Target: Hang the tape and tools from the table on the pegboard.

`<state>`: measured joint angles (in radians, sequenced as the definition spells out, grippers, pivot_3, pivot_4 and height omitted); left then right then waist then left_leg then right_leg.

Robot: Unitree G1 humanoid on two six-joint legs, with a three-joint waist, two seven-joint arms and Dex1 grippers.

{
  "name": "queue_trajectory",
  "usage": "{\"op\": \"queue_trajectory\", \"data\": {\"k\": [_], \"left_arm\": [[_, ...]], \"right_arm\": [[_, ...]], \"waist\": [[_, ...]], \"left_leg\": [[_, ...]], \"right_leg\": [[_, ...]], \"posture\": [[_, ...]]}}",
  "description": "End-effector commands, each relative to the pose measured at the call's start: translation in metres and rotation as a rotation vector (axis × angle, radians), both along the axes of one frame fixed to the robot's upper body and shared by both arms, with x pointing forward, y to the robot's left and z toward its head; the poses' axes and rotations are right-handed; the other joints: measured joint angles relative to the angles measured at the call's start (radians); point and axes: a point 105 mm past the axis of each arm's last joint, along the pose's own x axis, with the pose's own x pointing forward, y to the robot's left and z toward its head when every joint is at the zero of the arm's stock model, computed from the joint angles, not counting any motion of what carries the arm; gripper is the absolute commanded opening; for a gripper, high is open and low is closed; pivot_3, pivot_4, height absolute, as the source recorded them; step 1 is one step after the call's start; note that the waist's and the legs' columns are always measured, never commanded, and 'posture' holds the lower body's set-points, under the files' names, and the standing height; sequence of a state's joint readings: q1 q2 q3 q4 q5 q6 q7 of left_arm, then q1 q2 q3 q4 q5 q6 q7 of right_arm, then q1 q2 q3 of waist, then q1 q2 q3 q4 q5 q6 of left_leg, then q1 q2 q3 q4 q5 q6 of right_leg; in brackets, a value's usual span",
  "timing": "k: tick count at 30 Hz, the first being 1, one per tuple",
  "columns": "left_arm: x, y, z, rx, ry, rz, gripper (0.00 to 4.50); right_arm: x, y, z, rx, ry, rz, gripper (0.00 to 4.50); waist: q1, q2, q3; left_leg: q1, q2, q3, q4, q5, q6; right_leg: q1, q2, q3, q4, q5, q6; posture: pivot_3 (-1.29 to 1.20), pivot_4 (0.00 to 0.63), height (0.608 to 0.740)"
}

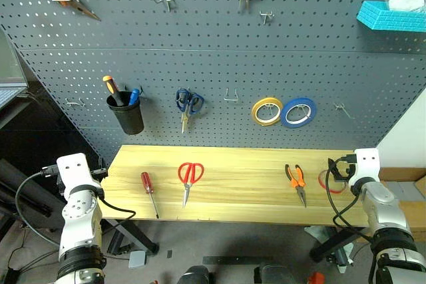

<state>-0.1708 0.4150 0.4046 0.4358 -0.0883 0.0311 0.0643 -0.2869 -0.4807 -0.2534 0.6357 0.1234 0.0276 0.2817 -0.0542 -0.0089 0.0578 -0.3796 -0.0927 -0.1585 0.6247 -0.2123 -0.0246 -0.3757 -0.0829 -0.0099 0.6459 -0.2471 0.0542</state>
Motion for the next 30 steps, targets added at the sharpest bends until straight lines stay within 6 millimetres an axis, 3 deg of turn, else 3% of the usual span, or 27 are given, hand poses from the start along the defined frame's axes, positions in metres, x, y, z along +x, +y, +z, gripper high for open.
{"op": "queue_trajectory", "data": {"k": [1, 13, 18, 20, 24, 30], "left_arm": [[0.008, -0.001, 0.023, 0.074, -0.051, -0.037, 4.32], [0.016, -0.015, 0.021, 0.042, -0.046, -0.139, 4.32], [0.022, -0.027, 0.022, -0.017, -0.042, -0.195, 4.32], [0.028, -0.045, 0.019, -0.019, -0.011, -0.274, 4.32], [0.036, -0.106, 0.011, -0.023, 0.061, -0.545, 4.32], [0.039, -0.165, 0.019, 0.015, 0.096, -0.829, 4.32]], "right_arm": [[0.003, -0.008, 0.016, -0.011, -0.056, -0.016, 4.50], [-0.002, -0.019, 0.018, -0.019, -0.056, -0.048, 4.50], [-0.017, -0.024, 0.008, -0.036, 0.018, 0.011, 4.50], [-0.027, -0.015, 0.001, -0.018, 0.069, 0.093, 4.50], [-0.046, 0.020, 0.001, 0.044, 0.130, 0.284, 4.50], [-0.042, 0.045, 0.018, 0.035, 0.124, 0.333, 4.50]], "waist": [[0.000, 0.000, 0.000], [-0.001, 0.000, 0.000], [-0.002, 0.000, 0.000], [0.000, 0.000, 0.000], [-0.003, 0.003, -0.001], [-0.037, 0.005, 0.011]], "left_leg": [[0.000, 0.000, 0.000, 0.000, 0.000, 0.000], [0.000, 0.000, 0.000, 0.000, 0.000, 0.000], [0.000, 0.000, 0.000, 0.000, 0.000, 0.000], [-0.001, 0.000, 0.000, 0.000, 0.000, 0.000], [-0.002, 0.000, 0.001, 0.001, -0.001, 0.001], [-0.001, 0.001, 0.003, 0.001, -0.005, -0.005]], "right_leg": [[0.000, 0.000, 0.000, 0.000, 0.000, 0.000], [0.000, 0.000, 0.000, 0.000, 0.000, 0.000], [0.000, 0.000, 0.000, 0.000, 0.000, 0.000], [0.000, 0.000, 0.000, -0.001, 0.000, 0.000], [0.000, -0.002, 0.000, -0.001, -0.001, 0.001], [0.000, -0.005, 0.000, 0.001, -0.004, -0.004]], "posture": [[-0.06, 0.000, 0.740], [-0.07, 0.000, 0.740], [-0.09, 0.000, 0.740], [-0.11, 0.000, 0.740], [-0.15, 0.019, 0.740], [-0.20, 0.078, 0.740]]}}
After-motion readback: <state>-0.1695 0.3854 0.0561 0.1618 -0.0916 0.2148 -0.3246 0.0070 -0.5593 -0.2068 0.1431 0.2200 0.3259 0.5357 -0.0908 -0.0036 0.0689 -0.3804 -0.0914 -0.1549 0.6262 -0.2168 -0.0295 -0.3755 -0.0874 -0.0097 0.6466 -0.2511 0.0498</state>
